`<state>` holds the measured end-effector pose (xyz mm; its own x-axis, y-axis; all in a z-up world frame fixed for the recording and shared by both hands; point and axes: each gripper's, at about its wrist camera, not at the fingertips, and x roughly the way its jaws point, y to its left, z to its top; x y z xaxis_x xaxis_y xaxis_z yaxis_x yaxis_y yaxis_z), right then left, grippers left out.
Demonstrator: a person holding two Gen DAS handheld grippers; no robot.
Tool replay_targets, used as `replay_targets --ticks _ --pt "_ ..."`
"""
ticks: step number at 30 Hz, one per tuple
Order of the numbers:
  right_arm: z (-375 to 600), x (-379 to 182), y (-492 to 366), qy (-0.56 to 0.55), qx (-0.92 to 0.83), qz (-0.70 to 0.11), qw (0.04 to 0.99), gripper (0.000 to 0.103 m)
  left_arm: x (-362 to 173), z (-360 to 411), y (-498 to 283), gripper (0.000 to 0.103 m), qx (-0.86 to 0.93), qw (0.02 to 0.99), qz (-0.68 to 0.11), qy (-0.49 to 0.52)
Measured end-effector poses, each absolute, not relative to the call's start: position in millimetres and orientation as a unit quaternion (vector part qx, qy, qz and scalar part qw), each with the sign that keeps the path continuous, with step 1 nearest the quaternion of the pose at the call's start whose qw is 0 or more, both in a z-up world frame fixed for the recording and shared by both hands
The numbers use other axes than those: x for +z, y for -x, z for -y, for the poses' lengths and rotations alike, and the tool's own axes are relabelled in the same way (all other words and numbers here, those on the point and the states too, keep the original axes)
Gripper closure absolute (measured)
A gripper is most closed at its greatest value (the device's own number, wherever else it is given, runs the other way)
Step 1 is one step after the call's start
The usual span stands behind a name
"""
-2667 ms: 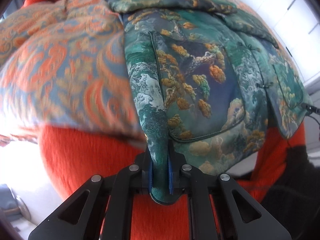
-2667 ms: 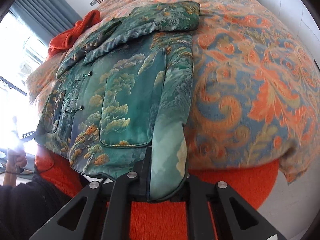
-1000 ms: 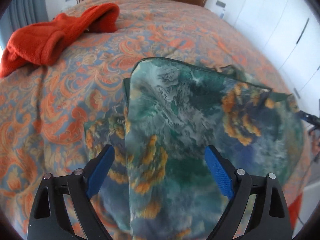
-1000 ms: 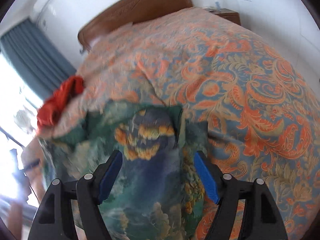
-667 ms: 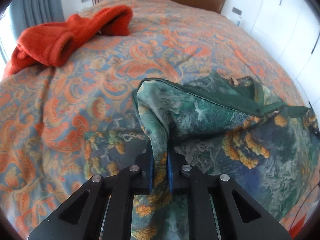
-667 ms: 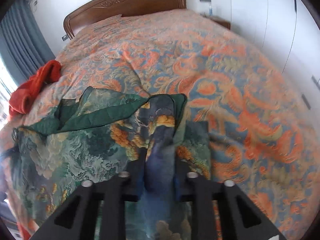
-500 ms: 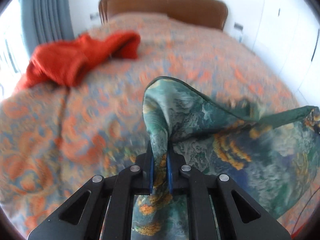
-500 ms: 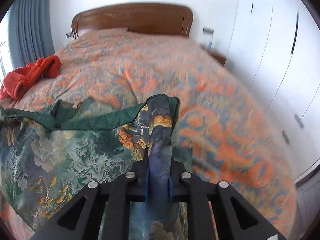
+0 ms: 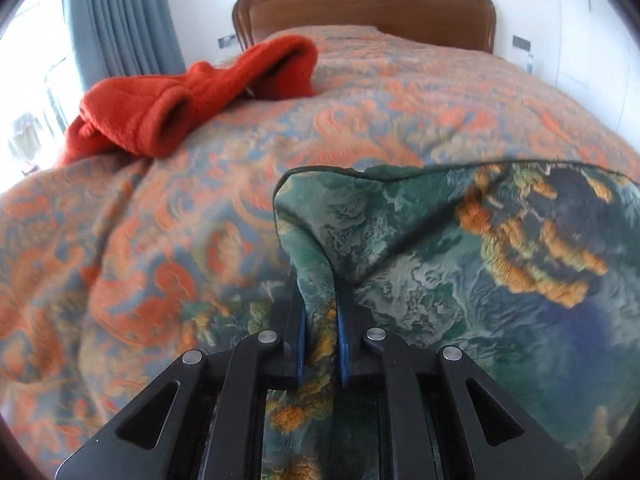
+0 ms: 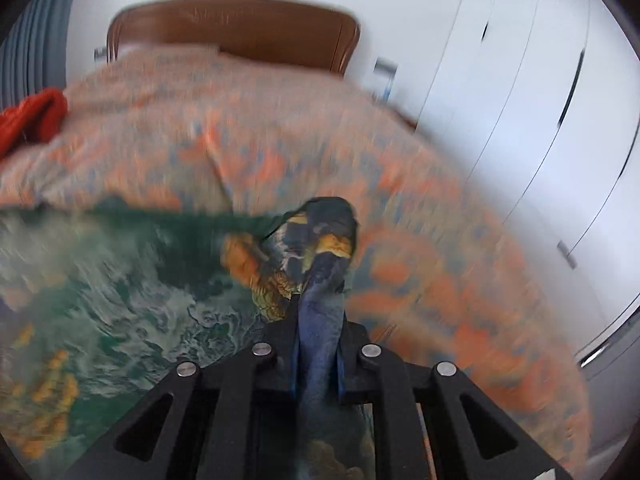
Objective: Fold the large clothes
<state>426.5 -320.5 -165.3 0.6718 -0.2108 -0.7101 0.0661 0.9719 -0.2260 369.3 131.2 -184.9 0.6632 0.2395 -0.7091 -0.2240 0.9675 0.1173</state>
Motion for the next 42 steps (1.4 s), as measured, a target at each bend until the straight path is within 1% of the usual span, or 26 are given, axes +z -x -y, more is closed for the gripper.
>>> replay_targets --ticks 2,8,9,17,42 --pt "325 -191 -431 0.073 -0.057 -0.420 0.903 0.088 -196 -135 -373 0.090 0.121 0.913 -0.391 -0.001" --pt "352 -215 -434 -0.007 -0.029 -0.408 0.913 0.087 -208 -154 -380 0.088 0.100 0.916 -0.385 0.046" --pt "354 -217 -435 -0.014 -0.026 -0.407 0.913 0.087 -209 -143 -375 0.088 0.101 0.917 -0.384 0.044" --pt "348 -219 -435 -0.001 -0.033 -0.399 0.916 0.087 -213 -139 -374 0.087 0.099 0.919 -0.378 0.047" --pt "353 -219 -434 -0.014 -0.027 -0.395 0.918 0.087 -212 -142 -371 0.086 0.094 0.921 -0.373 0.056"
